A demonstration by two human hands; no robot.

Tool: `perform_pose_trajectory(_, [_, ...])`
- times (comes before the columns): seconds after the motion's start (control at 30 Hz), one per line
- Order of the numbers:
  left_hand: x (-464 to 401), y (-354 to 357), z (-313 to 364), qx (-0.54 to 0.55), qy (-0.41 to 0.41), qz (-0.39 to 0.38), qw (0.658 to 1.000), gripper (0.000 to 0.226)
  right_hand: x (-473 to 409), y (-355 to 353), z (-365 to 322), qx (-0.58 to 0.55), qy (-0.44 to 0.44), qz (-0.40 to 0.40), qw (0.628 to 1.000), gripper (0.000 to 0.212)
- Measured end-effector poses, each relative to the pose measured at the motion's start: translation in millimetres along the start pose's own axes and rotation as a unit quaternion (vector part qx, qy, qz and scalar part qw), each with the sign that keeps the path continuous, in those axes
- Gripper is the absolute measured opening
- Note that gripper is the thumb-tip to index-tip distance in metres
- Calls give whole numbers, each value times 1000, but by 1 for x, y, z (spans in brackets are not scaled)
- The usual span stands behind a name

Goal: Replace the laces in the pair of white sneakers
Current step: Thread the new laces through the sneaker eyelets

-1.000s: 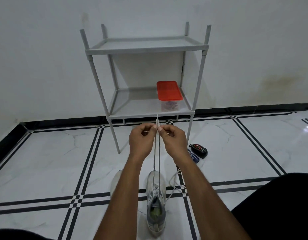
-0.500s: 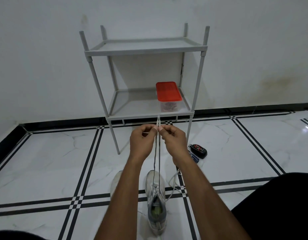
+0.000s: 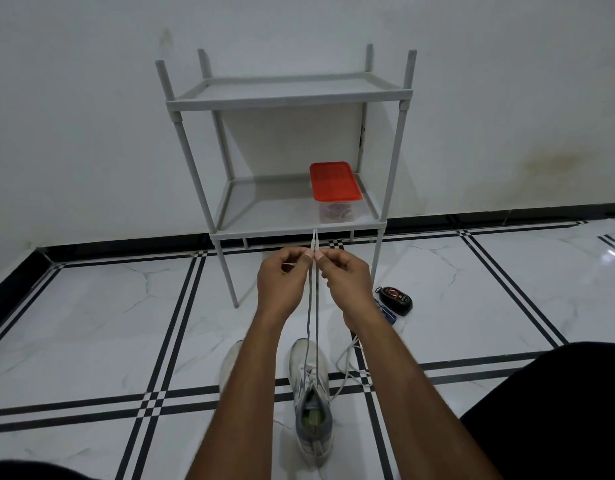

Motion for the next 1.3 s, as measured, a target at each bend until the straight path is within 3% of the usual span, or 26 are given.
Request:
perform_pose_trajectory(0.2, [1,-1,-30,28,-69,7,997,8,3,-4,19,4,52,0,999,9])
perform_pose_trajectory(0.37, [11,2,-84,111,-186,-37,976,26,4,-3,68,-4,133,-45,990,55])
perform_pose_trajectory(0.43, [20,4,-118,75,-244,-37,966,31,9,-5,100,41,172,-43,983,65])
perform_pose_trajectory(0.53, [38,8,-174,-56,-329,-67,940,24,30,-9,145,151,237,-55,958,53])
perform_pose_trajectory(0.63, [74,14,-210,-170,-356,-154,906,14,57,-10,196,270,293,-134,907,54])
perform_pose_trajectory(0.7, [95,15,-230,-205,-370,-178,888,23,75,-11,216,297,326,-156,884,58])
perform_pose_trajectory(0.77, [106,14,-247,-224,-377,-181,880,27,83,-13,225,319,321,-130,882,54])
perform_pose_trajectory(0.9, [106,9,-267,-244,-383,-175,873,23,89,-26,235,292,345,-54,890,77])
perform_pose_trajectory(1.03, [113,5,-263,-210,-443,-165,856,35,93,-37,269,207,407,-25,889,28])
perform_pose_trajectory(1.2, [108,7,-262,-185,-407,-143,883,26,99,-27,251,141,446,-53,882,19])
perform_pose_trajectory(1.3, [95,11,-240,-163,-391,-138,895,37,94,-20,243,124,445,-71,884,12])
Point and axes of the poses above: each hand's wrist, its own x-axis away from the middle knuckle, its own y-axis out of the palm, z = x × y, the point moved 3 cm from there along -x, towards the middle knuckle, and after that the axes turned 2 degrees about -y, right-handed, at the moved point
